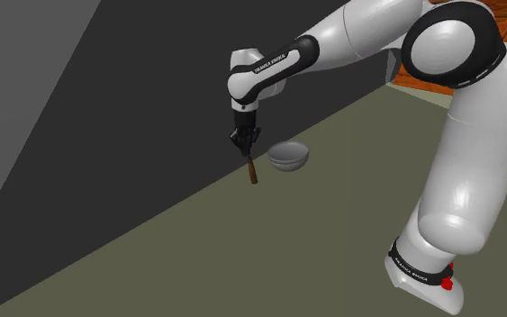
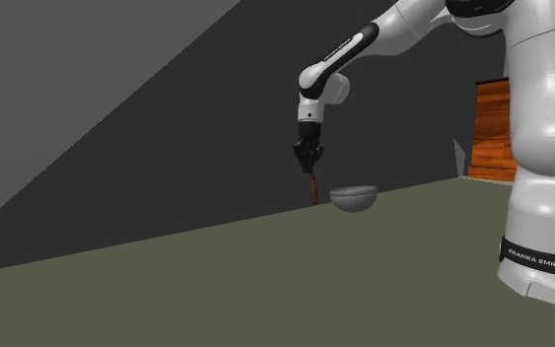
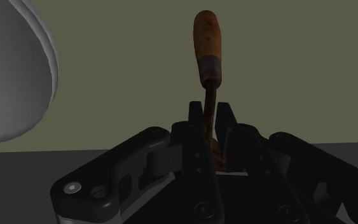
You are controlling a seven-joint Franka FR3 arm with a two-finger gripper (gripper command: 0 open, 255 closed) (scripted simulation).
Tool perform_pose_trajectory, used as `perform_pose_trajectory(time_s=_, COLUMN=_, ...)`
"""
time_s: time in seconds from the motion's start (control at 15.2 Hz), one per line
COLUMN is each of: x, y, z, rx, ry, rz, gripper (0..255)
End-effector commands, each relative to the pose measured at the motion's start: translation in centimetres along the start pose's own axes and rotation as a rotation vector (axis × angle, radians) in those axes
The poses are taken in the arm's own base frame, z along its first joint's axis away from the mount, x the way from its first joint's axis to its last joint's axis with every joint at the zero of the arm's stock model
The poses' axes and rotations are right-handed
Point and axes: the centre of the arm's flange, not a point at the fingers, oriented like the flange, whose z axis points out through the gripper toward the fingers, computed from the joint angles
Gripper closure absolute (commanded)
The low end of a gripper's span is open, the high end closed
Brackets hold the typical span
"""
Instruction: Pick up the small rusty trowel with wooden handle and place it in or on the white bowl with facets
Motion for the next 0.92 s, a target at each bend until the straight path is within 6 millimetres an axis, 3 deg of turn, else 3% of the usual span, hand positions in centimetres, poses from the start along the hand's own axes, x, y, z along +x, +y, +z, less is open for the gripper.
perform_pose_trajectory(time_s=0.0, x=-0.4, y=2.4, z=-0.1, rx=0.000, ry=0.000, rz=-0.002, gripper=255)
perform_pose_trajectory(time_s=0.86, x=-1.7, y=19.5, z=-1.5, rx=0.000, ry=0.000, rz=-0.002, gripper=255)
